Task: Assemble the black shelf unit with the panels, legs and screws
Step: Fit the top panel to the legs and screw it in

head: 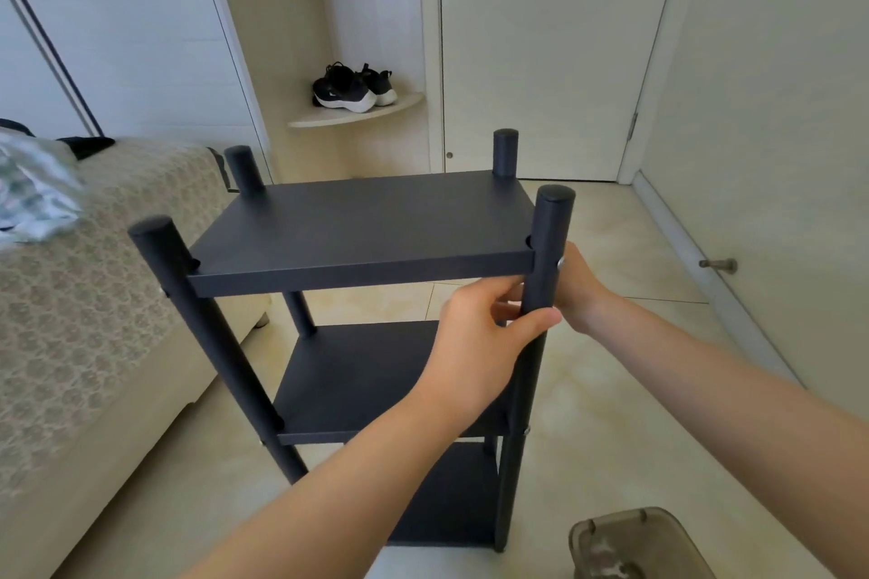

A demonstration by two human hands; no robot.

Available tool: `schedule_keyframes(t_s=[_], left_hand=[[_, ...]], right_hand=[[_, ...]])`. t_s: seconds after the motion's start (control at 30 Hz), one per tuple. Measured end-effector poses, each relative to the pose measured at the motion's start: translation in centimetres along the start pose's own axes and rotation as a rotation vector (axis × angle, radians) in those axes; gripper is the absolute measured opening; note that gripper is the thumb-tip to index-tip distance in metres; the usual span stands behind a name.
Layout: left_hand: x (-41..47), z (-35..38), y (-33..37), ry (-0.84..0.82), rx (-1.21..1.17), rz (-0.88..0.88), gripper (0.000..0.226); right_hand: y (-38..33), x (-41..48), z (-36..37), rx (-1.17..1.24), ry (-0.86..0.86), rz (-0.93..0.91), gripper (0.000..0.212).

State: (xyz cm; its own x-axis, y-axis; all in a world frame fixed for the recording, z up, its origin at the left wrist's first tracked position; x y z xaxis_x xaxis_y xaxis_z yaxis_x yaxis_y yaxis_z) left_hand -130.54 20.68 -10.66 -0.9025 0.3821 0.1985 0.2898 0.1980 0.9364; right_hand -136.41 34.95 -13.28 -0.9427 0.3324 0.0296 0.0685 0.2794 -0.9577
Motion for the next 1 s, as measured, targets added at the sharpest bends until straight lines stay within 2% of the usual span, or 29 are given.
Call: schedule_keyframes(t_s=[0.27, 0.37, 0.53, 0.7, 0.83, 1.0], left_hand=[[-1.3, -1.8, -0.5, -0.059, 0.018, -0.012, 0.021], [-2.3, -4.8, -1.3, -0.029, 0.137, -0.036, 0.026], [-4.9, -11.0, -2.7, 0.008, 0.354, -0.103, 0.030], [-7.6, -17.2, -5.3, 0.097, 0.441, -0.222, 0.024], [-8.9, -20.0, -6.3, 0.142, 0.428, -0.258, 0.008], [-9.6, -22.9, -7.2, 0.291, 0.484, -0.392, 0.027]], right_hand=[[1.3, -3.2, -1.0, 0.113, 0.080, 0.144, 0.033], [1.5, -5.1, -0.9, 0.078, 0.082, 0.165, 0.028], [1.1, -8.7, -0.6, 0.034, -0.025, 0.084, 0.024], [0.9, -11.1, -0.7, 0.030, -0.047, 0.053, 0.031], [0.3, -12.5, -0.2, -0.020, -0.075, 0.046, 0.035], [0.1, -12.8, 0.0, -0.023, -0.078, 0.032, 0.024]])
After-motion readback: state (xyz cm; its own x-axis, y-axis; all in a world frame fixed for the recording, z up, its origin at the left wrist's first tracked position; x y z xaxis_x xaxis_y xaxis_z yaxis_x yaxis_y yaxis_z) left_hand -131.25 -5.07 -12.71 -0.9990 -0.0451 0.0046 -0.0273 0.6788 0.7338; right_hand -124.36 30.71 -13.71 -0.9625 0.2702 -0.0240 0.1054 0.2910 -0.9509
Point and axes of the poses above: each hand's wrist, its own x-axis towards the middle knuckle, its own z-axis out of the palm, y = z × x, the point moved 9 cm from there along x, towards the middle knuckle, and after that the axes turned 1 degree about y, right-handed, at the moved point
